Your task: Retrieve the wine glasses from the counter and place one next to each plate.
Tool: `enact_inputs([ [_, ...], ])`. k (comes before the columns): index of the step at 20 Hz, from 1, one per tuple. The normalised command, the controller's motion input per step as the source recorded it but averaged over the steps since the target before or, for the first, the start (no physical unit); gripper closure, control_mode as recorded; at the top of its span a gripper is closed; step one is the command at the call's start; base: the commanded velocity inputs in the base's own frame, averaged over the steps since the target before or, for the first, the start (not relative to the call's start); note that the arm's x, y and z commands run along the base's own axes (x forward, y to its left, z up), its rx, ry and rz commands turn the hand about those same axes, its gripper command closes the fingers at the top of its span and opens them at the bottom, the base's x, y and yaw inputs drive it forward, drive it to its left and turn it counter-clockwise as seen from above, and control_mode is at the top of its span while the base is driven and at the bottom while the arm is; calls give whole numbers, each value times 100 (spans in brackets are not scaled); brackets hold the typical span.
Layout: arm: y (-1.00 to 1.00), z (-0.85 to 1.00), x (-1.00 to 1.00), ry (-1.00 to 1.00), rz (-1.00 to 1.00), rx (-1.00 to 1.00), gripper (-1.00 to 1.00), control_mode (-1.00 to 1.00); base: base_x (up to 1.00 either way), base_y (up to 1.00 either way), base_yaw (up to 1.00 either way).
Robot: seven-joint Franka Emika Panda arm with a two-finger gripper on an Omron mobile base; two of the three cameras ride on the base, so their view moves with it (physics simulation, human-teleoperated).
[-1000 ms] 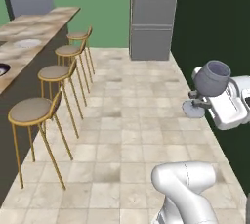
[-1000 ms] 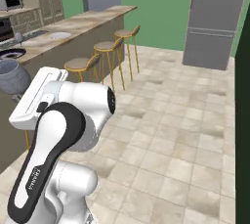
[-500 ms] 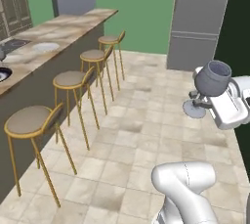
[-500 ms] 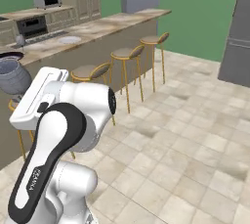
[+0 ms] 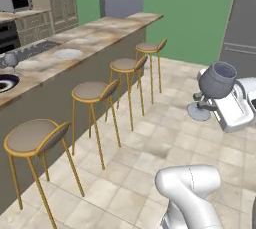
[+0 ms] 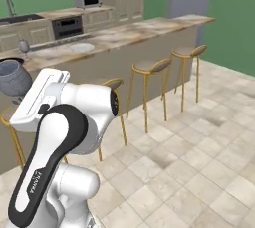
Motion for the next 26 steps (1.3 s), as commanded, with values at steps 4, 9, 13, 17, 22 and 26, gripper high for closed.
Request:
enact_inputs([
  [4, 0, 0, 0, 0, 0, 0, 100, 100, 100, -92, 39],
  [9, 0, 0, 0, 0, 0, 0, 100, 100, 100, -92, 39],
  [13, 0, 0, 0, 0, 0, 0, 100, 100, 96, -96, 38],
  [17, 0, 0, 0, 0, 0, 0, 100, 100, 87, -100, 34],
  [22, 0, 0, 0, 0, 0, 0, 100, 100, 100, -97, 39],
  [26, 0, 0, 0, 0, 0, 0, 100, 100, 100, -65, 34],
])
